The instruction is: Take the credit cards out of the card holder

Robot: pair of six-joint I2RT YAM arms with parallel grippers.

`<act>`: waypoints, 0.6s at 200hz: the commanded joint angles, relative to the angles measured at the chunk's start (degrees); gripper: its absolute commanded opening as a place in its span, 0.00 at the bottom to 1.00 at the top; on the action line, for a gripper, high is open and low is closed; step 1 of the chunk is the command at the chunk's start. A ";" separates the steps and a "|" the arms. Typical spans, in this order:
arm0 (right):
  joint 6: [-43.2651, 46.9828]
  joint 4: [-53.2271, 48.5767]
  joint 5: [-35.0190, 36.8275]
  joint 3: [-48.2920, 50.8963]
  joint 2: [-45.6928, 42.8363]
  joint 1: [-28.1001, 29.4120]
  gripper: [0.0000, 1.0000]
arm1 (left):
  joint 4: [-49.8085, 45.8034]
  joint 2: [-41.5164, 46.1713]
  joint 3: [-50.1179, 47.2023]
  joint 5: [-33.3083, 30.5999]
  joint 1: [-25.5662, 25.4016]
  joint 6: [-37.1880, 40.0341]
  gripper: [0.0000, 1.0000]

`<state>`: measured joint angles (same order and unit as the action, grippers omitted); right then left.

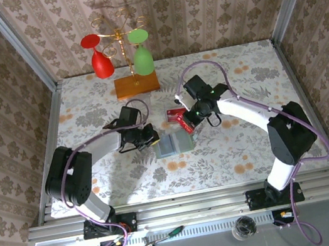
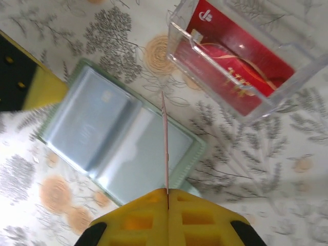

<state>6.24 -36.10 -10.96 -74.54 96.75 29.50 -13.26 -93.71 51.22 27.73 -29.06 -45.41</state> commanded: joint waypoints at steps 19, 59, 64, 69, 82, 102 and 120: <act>28.33 -9.40 6.41 -6.91 2.79 0.23 0.00 | -0.01 2.07 -1.21 -1.03 0.93 -0.64 0.04; 41.66 -12.35 8.40 -12.88 6.53 1.01 0.00 | 0.25 2.19 -1.69 -1.36 1.07 -0.95 0.04; 42.67 -13.13 8.37 -14.21 7.44 1.00 0.00 | 0.26 2.22 -1.65 -1.31 1.13 -1.00 0.04; 43.58 -13.92 8.41 -15.51 8.35 1.00 0.00 | 0.31 2.19 -1.70 -1.36 1.20 -1.04 0.04; 45.14 -15.48 8.34 -19.06 10.71 0.92 0.00 | 0.31 2.22 -1.74 -1.49 1.19 -1.17 0.04; 47.32 -18.46 7.29 -24.49 14.27 0.66 0.00 | 0.28 2.43 -2.05 -1.66 1.35 -1.34 0.04; 48.41 -20.88 7.01 -29.05 17.46 0.48 0.00 | 0.26 2.63 -2.23 -1.71 1.51 -1.48 0.04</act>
<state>49.45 -50.76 -4.01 -98.17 110.63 30.26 -13.26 -92.86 49.82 26.89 -28.27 -45.65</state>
